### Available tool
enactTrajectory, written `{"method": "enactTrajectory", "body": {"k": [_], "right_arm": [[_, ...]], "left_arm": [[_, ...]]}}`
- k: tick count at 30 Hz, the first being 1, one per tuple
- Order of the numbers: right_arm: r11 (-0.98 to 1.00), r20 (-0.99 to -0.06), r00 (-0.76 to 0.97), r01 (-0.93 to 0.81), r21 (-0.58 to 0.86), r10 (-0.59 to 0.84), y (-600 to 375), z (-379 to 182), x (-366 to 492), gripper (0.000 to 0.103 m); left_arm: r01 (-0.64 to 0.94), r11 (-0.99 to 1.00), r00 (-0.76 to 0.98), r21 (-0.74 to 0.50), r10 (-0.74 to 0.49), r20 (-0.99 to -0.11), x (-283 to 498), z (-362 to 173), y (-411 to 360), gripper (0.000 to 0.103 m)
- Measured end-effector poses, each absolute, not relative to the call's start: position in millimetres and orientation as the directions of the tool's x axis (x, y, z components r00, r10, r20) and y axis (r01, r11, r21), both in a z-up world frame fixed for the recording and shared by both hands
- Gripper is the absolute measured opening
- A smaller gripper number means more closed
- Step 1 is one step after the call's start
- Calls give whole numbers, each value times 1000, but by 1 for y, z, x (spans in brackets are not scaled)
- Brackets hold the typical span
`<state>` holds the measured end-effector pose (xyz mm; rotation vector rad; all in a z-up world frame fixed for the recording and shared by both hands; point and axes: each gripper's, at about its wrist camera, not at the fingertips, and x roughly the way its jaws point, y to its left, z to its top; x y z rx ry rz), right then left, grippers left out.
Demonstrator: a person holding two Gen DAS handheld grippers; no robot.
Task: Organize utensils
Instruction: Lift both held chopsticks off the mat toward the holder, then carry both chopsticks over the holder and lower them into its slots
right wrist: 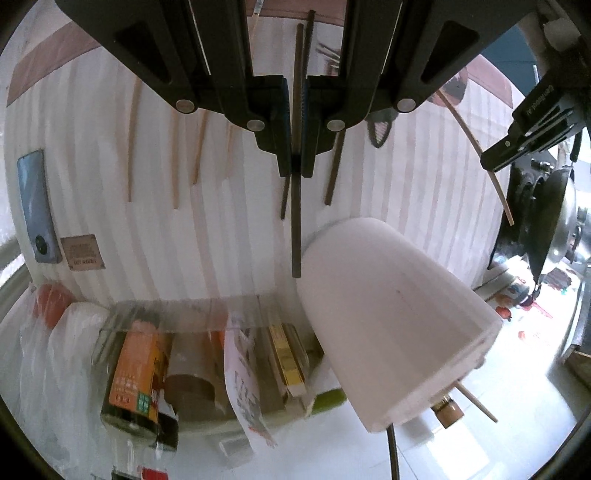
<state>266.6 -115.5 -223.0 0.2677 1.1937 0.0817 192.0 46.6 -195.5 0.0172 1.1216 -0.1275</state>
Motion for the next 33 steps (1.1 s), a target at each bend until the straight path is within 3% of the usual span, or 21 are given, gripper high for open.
{"method": "enactTrajectory", "body": {"k": [12,33], "right_arm": [[976,-864,471,26,218,181,-108,-186,278,4],[966,-729,645,-61,251,230,-99,-86,291,3]], "left_arm": [[107,993,515,-46,-95,-852,194,-167,48,4],[99,994,673,-48,-103,-733,210,-69,48,4]]}}
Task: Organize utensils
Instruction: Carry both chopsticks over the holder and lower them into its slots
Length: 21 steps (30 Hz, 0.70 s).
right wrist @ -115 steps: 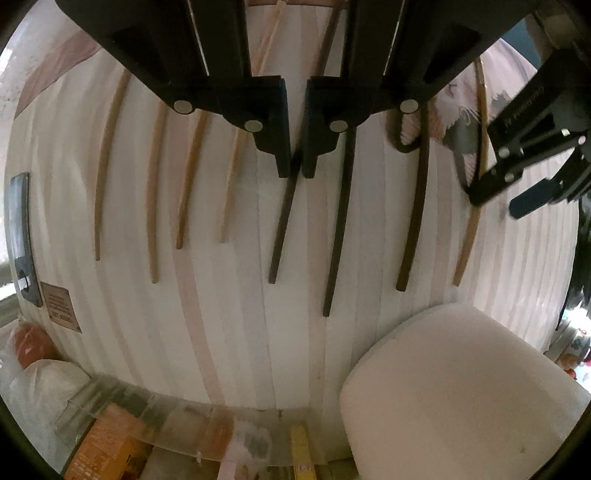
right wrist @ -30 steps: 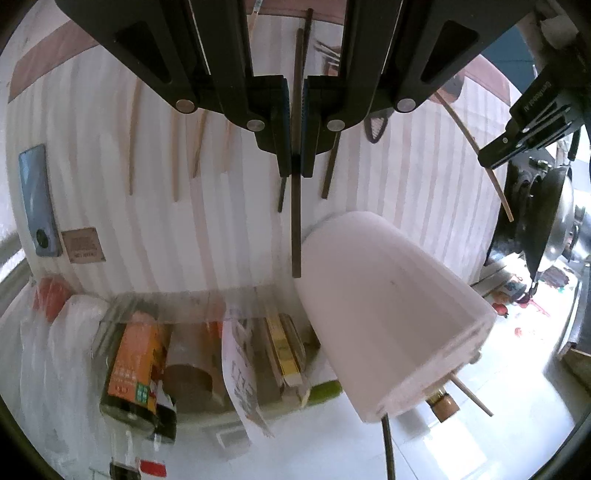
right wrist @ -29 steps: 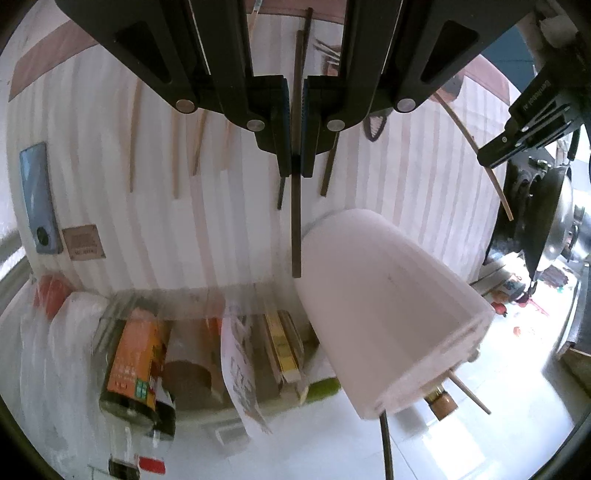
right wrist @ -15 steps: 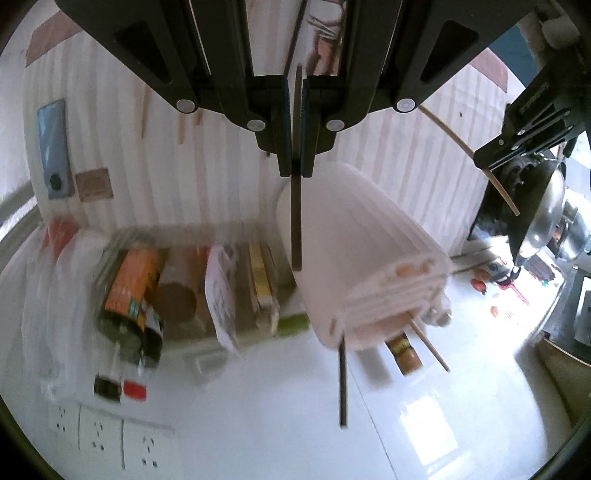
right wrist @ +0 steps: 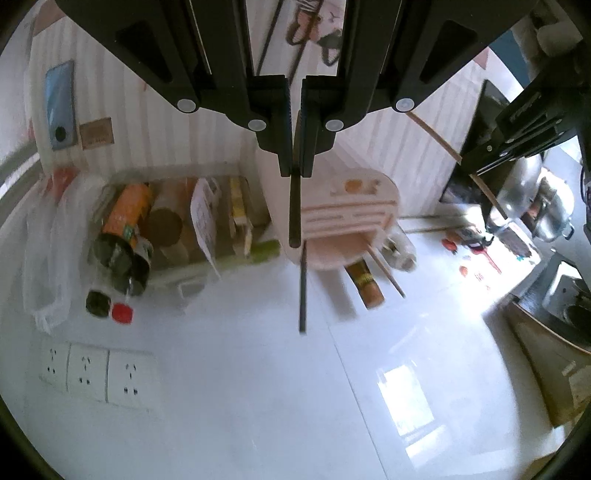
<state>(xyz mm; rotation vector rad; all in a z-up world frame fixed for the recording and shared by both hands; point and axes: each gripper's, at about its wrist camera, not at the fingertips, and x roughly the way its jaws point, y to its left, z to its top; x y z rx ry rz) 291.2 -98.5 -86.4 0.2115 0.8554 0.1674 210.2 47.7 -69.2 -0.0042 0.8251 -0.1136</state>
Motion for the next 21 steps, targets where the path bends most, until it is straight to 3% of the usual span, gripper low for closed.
{"method": "enactTrajectory", "body": {"k": [13,21], "right_arm": [[959,-665,697,-129,251,268,-104,1,285,3],[962,-616,740,-179,207,270,-98,60,293,3]], "left_arm": [[170,977,734,-130,-214,-645,215,22,37,4],[216,971,781,-101,-234,-579,230,72,27,4]]}}
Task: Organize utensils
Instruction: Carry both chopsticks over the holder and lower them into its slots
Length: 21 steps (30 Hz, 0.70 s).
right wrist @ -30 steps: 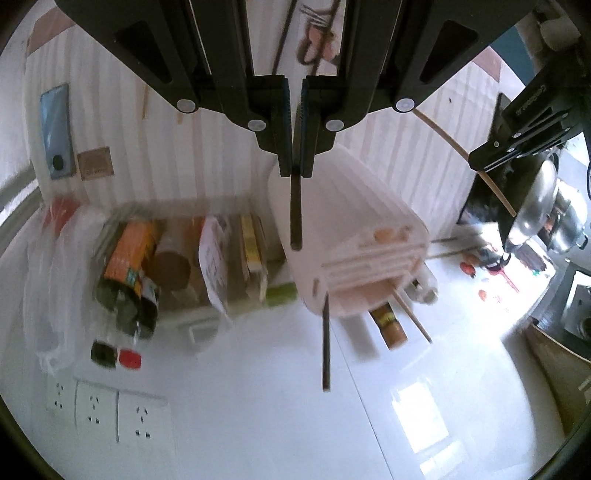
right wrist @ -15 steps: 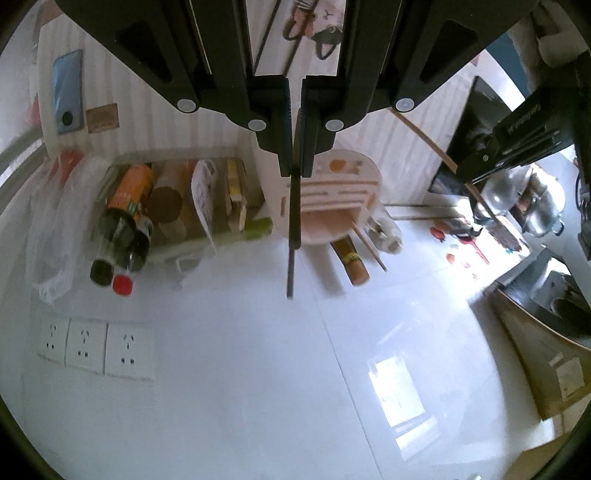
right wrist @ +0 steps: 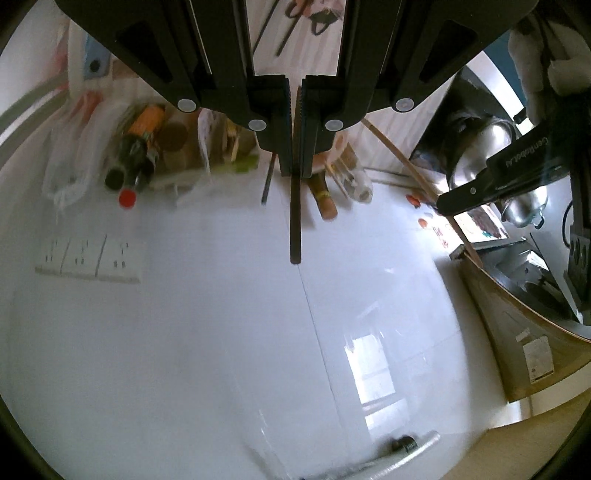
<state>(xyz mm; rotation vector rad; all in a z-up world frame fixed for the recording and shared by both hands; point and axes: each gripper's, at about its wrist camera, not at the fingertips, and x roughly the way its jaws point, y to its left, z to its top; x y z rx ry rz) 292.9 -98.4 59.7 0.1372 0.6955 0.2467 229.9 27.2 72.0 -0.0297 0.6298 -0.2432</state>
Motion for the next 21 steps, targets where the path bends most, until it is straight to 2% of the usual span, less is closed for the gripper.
{"method": "enactTrajectory", "body": {"k": [9,15,21], "right_arm": [[969,-607,757,-156,191,242,-86,75,344,0],[971,-654,722,-114,209,225,-81,41,384,0],[960,-683,689,-66,273,242,-106,6,379,0]], "left_arm": [[179,978,750,-103,-204,-629,295,56,21,4],[157,981,718,-113,-192,-669,328,36,21,4],[162,980,748,-112,-196,-635,314,43,23,4]]}}
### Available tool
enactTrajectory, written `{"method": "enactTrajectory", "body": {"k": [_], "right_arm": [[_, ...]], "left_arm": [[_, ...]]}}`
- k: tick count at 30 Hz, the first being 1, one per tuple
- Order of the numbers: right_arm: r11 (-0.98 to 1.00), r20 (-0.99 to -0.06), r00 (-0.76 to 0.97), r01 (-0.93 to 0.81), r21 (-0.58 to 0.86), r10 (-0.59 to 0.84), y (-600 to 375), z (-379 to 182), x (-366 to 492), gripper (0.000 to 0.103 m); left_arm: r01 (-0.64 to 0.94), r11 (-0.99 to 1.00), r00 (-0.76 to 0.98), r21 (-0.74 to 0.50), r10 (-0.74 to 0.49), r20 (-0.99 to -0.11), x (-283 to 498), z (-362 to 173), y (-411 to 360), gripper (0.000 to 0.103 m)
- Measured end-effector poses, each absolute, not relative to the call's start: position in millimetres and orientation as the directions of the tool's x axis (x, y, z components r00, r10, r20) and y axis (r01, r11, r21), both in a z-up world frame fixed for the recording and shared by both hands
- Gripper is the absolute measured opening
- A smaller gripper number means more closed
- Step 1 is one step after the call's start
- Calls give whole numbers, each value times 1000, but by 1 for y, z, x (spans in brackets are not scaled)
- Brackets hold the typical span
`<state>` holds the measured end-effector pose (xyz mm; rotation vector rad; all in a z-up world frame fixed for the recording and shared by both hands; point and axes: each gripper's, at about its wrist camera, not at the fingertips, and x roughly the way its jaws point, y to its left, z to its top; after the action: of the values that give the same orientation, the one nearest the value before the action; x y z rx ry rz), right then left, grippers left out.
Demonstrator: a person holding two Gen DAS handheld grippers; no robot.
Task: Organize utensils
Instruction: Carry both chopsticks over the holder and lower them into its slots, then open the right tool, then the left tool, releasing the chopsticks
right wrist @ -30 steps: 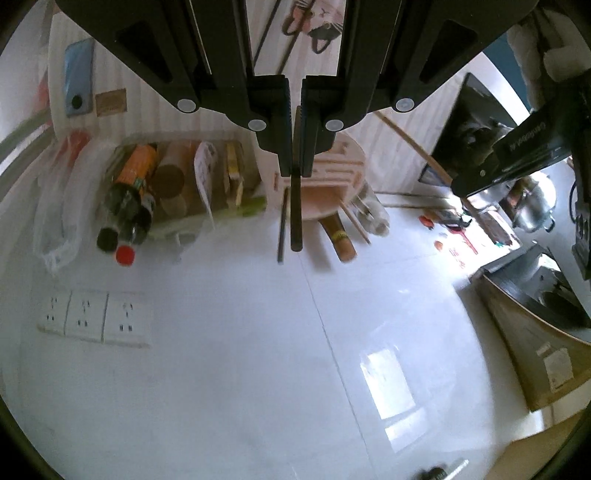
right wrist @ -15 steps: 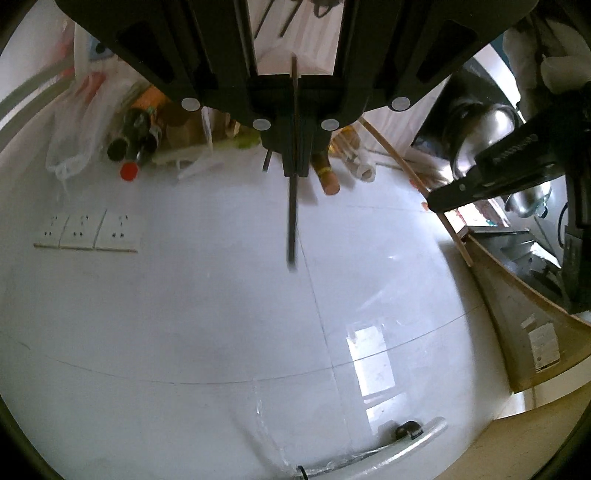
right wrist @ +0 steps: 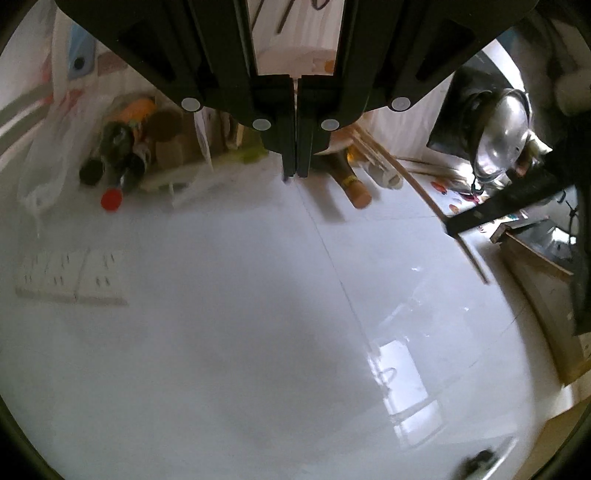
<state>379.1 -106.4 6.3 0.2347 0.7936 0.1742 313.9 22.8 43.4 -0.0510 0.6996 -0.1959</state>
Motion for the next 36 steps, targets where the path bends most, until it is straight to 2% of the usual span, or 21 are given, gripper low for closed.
{"method": "enactTrajectory", "body": {"k": [6,9,14,19,28,31,33,35,36], "right_arm": [[949,-737,636,24,316,229,-145,-41,369,3],[958,-794,573,54,283,202,-153,-76,377,20],[975,-875,461,78,208,150,-144,-136,397,25],[982,-905,412,93,163,111,-135,-175,413,37],[991,-946,320,98,89,53,-133,-235,445,37],[989,-956,286,115,96,59,-138,-254,455,37],[986,-961,270,126,105,68,-141,-263,460,37],[984,-962,260,130,123,86,-142,-272,465,27],[984,-963,254,128,127,92,-142,-275,466,10]], "left_arm": [[133,991,799,-31,-126,-587,301,46,13,4],[111,994,803,8,-85,-590,305,38,0,4],[87,995,797,49,-40,-602,312,20,-18,4],[61,994,788,86,4,-615,322,7,-31,4],[65,996,722,60,-5,-692,342,-21,-35,5],[45,998,703,34,-8,-712,345,-26,-32,10],[25,998,698,53,21,-716,346,-29,-33,23],[13,998,702,61,34,-712,343,-30,-32,80],[4,998,709,60,39,-704,341,-29,-30,88]]}}
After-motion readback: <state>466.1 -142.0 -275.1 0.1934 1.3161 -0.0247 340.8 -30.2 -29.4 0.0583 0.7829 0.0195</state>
